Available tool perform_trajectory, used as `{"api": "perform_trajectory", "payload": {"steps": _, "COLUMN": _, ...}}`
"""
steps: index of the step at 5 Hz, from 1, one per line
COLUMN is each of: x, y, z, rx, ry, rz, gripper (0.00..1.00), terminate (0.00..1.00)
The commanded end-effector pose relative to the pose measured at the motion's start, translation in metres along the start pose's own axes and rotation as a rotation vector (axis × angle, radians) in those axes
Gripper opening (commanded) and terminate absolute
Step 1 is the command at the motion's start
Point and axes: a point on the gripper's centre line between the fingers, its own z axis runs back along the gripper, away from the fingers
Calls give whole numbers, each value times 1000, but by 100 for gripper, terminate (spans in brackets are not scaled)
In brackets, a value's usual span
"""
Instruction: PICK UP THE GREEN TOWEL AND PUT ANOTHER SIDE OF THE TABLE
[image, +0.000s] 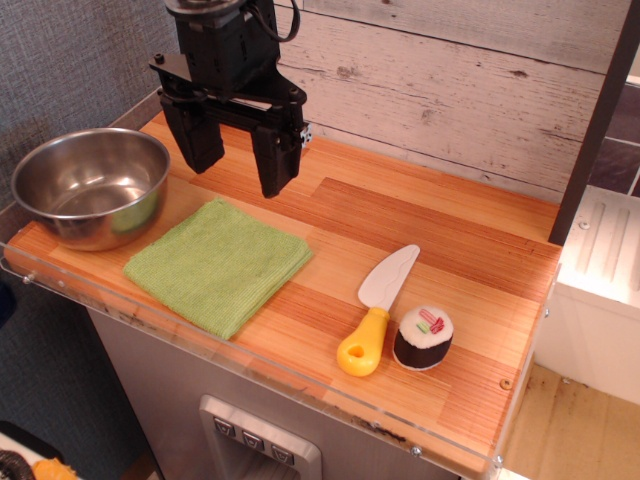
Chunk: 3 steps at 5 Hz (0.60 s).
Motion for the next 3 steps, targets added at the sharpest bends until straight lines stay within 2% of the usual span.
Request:
{"api": "perform_trajectory", "payload": {"steps": 1, "x": 0, "y": 0, "z": 0, "rx": 0, "ry": 0, "rz": 0, "gripper": 100, "terminate": 0}}
{"api": "perform_trajectory", "payload": {"steps": 3, "x": -13, "y": 24, "z": -30, "rx": 48, "ry": 27, "rz": 3, "gripper": 100, "terminate": 0}}
